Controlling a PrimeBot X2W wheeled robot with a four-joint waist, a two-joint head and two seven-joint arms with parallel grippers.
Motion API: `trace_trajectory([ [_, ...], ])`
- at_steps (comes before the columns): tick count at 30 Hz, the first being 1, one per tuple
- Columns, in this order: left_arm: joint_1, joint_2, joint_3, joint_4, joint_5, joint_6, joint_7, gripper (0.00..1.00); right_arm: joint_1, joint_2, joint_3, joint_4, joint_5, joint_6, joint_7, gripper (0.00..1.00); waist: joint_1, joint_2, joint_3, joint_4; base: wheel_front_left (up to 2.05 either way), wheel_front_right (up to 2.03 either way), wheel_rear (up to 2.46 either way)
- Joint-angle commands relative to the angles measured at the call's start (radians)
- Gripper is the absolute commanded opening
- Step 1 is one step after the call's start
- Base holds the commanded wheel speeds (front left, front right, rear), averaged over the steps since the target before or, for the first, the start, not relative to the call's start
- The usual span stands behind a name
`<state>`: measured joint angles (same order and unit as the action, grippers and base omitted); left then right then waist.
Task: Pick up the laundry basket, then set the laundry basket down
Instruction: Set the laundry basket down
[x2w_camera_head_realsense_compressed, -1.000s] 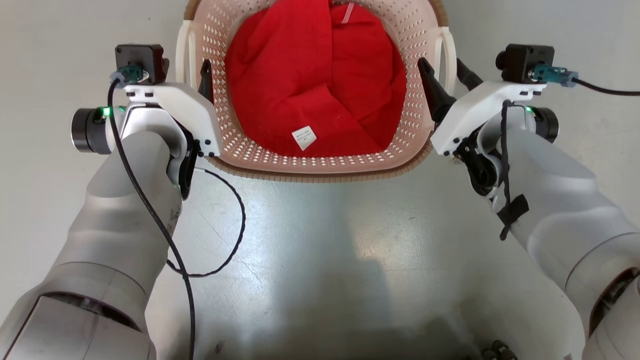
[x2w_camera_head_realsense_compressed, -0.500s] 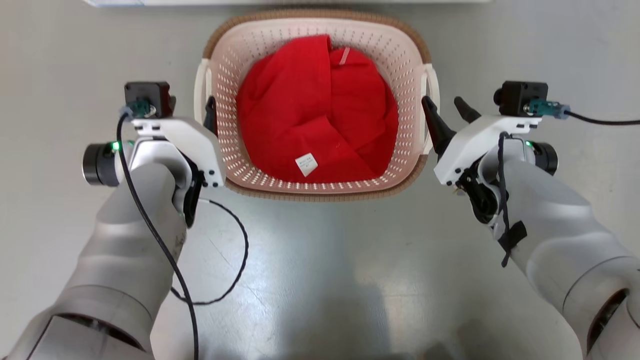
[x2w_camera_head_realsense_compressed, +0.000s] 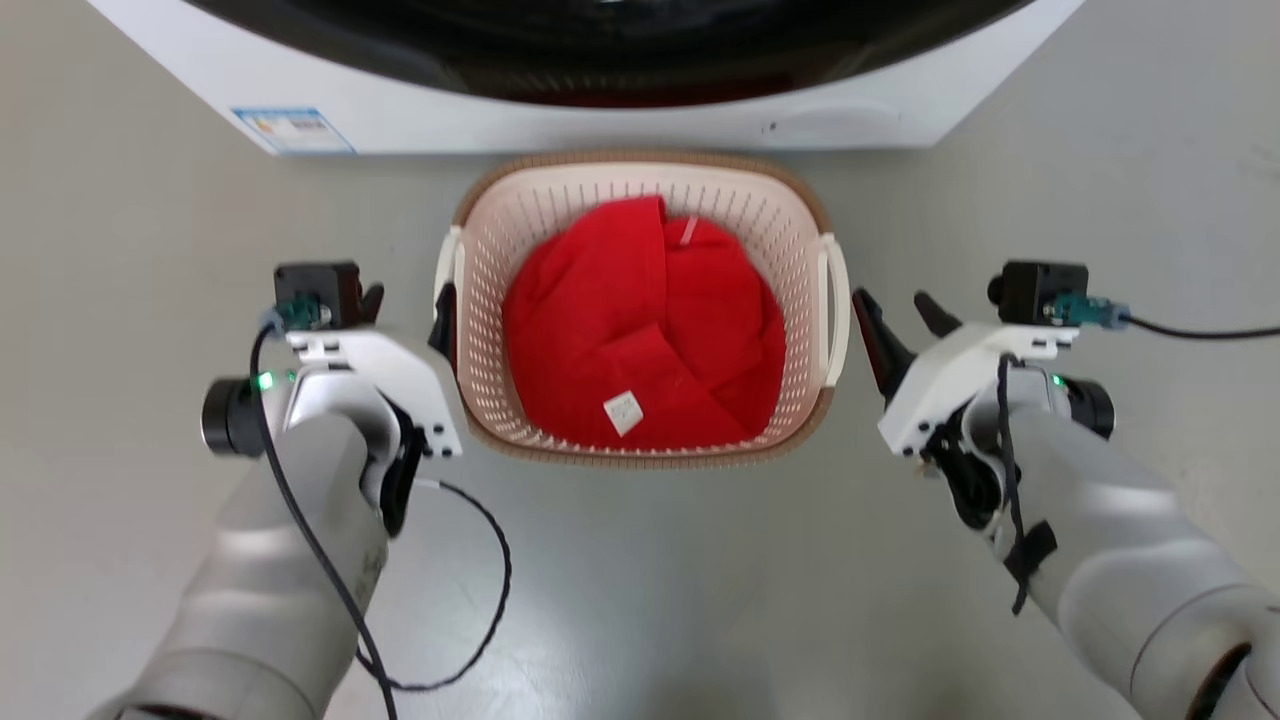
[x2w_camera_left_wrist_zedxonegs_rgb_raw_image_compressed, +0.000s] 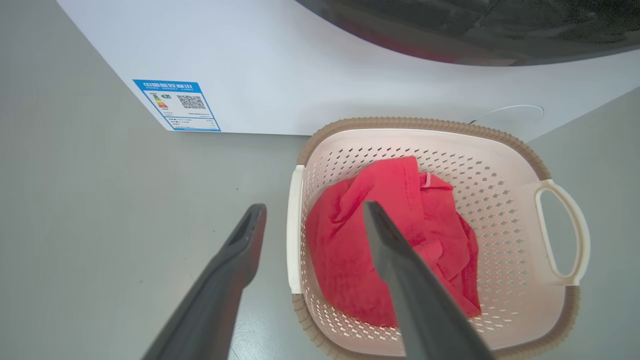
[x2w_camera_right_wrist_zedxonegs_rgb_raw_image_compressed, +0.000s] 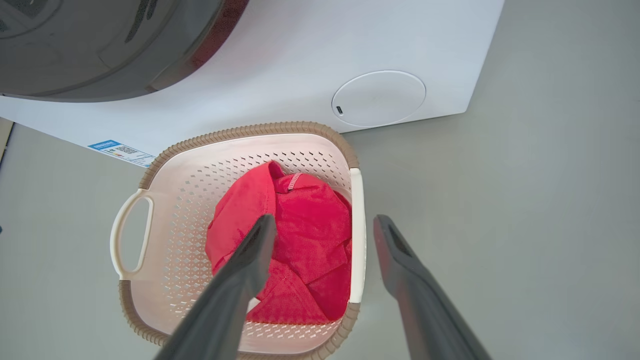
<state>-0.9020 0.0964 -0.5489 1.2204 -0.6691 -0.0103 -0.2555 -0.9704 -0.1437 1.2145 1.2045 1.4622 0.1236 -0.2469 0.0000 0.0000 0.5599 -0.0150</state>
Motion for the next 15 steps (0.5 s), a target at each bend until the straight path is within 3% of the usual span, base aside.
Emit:
trace_trajectory([
  [1,0.038,0.034,0.029,-0.023,-0.001,-0.007,-0.006,1.0,0.061,-0.004,-0.001,-0.011,-0.006,0.007,-0.013,1.0,0.0,0.0,-0.058,0.0,0.0,0.0,0.0],
  [15,0.235,0.041,0.13,-0.209,0.06,-0.018,-0.006,1.0,0.179,-0.051,-0.157,-0.083,-0.154,0.007,-0.015,1.0,0.0,0.0,-0.249,0.005,0.0,0.0,0.0],
])
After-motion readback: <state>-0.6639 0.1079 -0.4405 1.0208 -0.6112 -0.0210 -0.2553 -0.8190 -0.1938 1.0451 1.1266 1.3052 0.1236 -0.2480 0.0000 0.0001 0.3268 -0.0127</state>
